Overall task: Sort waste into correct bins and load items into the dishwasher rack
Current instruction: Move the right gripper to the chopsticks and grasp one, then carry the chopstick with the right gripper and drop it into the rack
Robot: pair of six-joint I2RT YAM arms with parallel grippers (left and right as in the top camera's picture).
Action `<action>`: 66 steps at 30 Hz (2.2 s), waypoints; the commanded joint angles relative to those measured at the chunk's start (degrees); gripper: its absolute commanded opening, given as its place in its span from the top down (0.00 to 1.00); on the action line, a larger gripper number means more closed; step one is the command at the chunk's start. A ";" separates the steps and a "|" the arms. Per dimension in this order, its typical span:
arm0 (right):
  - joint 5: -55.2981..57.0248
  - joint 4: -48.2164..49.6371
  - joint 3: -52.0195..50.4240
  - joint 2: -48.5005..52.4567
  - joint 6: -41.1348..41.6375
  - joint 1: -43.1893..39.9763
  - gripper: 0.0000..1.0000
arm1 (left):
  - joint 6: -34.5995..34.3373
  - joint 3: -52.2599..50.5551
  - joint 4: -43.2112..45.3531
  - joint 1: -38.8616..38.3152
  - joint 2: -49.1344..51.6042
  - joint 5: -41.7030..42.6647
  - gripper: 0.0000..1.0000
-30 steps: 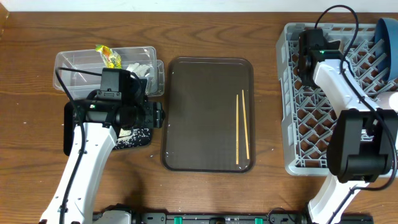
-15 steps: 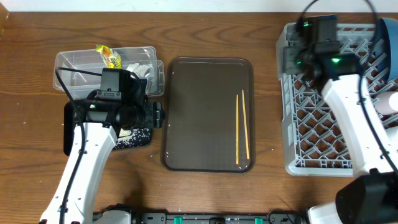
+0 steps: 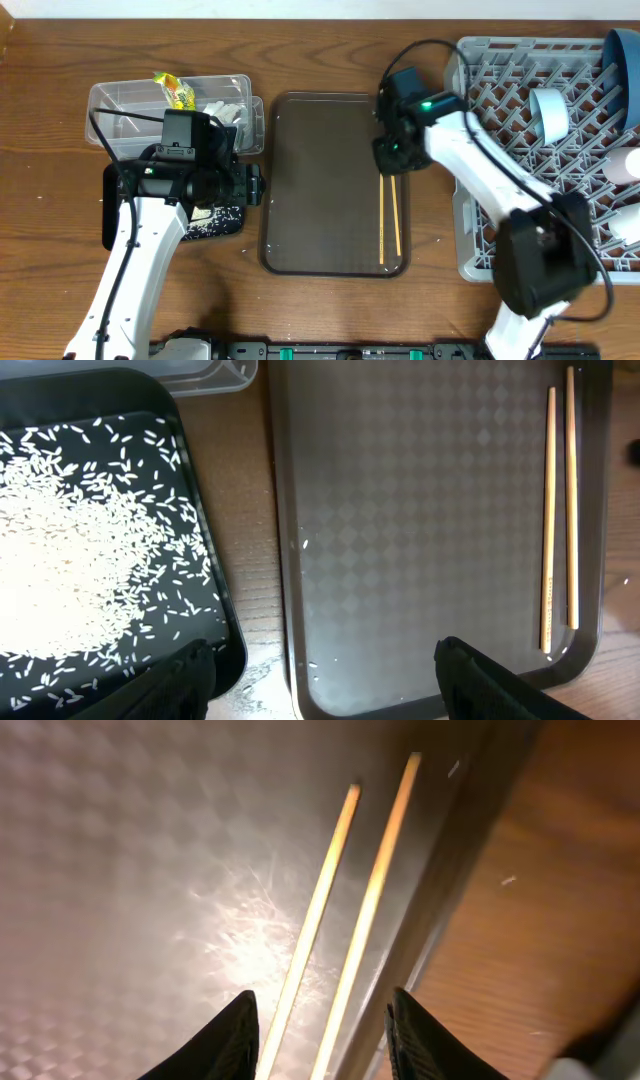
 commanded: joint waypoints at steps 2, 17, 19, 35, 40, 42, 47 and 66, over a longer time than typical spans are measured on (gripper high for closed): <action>1.11 -0.70 -0.33 3.34 5.14 0.98 0.62 | -0.13 0.07 -0.20 0.28 -0.24 0.07 0.27; 3.58 2.80 -5.97 5.81 8.04 2.01 0.69 | -0.13 0.07 -0.20 0.28 -0.26 0.07 0.27; 3.58 4.44 -8.09 5.81 8.70 2.38 0.71 | -0.13 0.07 -0.20 0.28 -0.24 0.07 0.26; 3.58 7.63 -8.87 3.98 10.32 1.86 0.99 | -0.13 0.07 -0.20 0.28 -0.24 0.09 0.27; 2.08 6.62 -6.19 -2.51 6.67 -0.17 0.99 | -0.15 0.07 -0.20 0.28 -0.24 0.07 0.27; 2.10 6.08 -5.42 -5.79 4.00 -1.66 0.99 | -0.15 0.07 -0.20 0.28 -0.26 0.09 0.27; 2.84 4.44 -5.09 -13.57 -2.62 -7.43 0.99 | -0.15 0.07 -0.20 0.28 -0.26 0.09 0.27; 4.17 2.54 -5.11 -10.84 -13.33 -26.84 0.99 | -0.15 0.07 -0.17 0.28 -0.24 0.09 0.27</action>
